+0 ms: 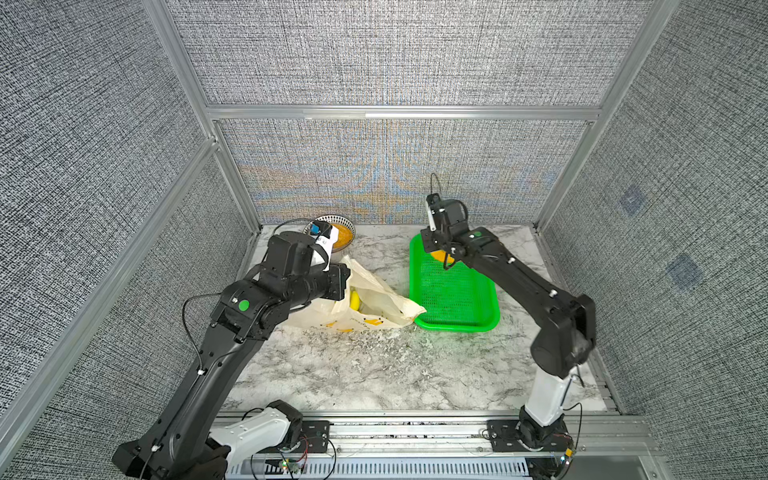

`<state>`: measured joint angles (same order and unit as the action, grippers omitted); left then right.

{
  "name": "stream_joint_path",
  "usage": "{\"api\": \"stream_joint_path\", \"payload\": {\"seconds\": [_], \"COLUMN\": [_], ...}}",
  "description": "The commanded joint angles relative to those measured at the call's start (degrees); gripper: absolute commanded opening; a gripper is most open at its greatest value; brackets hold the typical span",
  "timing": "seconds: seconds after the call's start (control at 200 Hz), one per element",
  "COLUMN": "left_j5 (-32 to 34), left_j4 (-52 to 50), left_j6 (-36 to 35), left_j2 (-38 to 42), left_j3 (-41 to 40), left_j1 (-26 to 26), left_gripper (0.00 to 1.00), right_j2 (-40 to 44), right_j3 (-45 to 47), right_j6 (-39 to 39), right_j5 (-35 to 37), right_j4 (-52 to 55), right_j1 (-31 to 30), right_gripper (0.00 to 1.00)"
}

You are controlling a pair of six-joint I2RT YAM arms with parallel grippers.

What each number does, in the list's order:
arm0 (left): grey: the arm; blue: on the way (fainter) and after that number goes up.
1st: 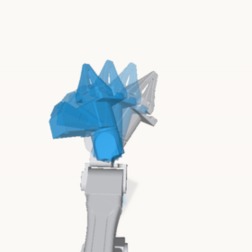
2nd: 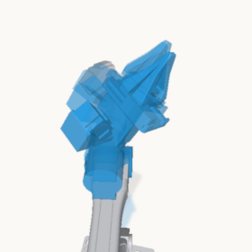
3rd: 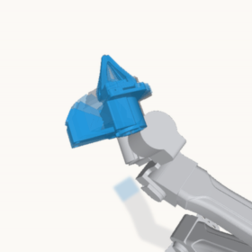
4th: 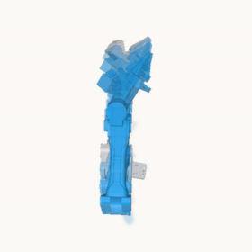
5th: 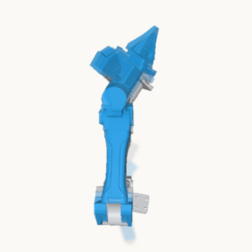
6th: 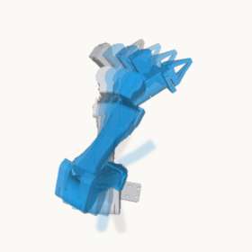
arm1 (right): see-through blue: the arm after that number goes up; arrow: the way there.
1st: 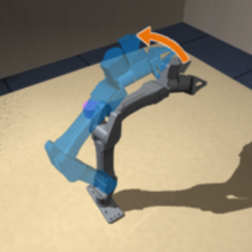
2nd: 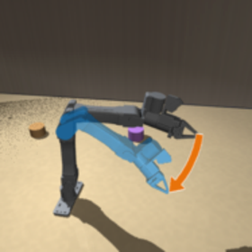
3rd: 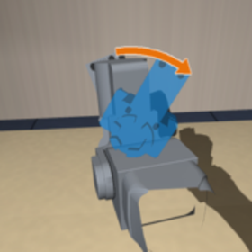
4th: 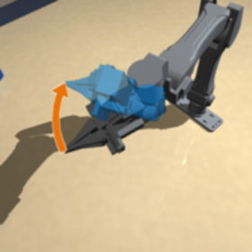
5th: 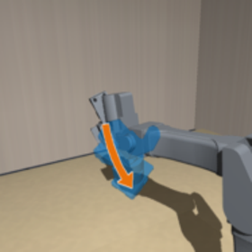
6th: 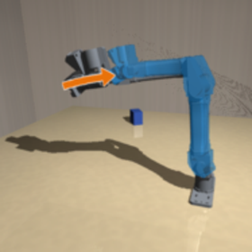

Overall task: Place the banana into a plastic bag & tie a knot
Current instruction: Pick up the banana from the basket, then place the banana into the plastic bag.

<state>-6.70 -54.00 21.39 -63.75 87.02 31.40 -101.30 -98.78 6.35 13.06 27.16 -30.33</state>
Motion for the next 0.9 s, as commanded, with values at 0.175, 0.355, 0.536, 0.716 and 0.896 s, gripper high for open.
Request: {"api": "stream_joint_path", "payload": {"seconds": [0.175,0.355,0.536,0.716,0.896], "left_j5": [2.7,2.7,2.7,2.7,2.2], "left_j4": [0.1,0.6,0.5,0.7,1.2], "left_j6": [-0.9,-0.9,-1.2,-1.4,-1.3], "left_j2": [-0.3,-0.2,0.1,0.4,1.4], "left_j3": [0.3,-0.1,0.1,0.2,-0.4], "left_j1": [-0.1,-0.1,-0.1,-0.1,-0.1], "left_gripper": [0.0,0.0,0.0,0.0,0.0], "right_j2": [22.7,30.3,33.2,33.5,31.9], "right_j3": [14.9,25.3,34.0,36.8,38.8], "right_j6": [12.7,33.5,57.8,66.5,67.6], "right_j5": [-37.8,-57.2,-64.8,-64.0,-63.2], "right_j4": [-16.2,-38.8,-67.0,-76.4,-78.7], "right_j1": [1.2,1.3,0.1,-4.3,-7.3], "right_gripper": [0.0,0.0,0.0,0.0,0.0]}}
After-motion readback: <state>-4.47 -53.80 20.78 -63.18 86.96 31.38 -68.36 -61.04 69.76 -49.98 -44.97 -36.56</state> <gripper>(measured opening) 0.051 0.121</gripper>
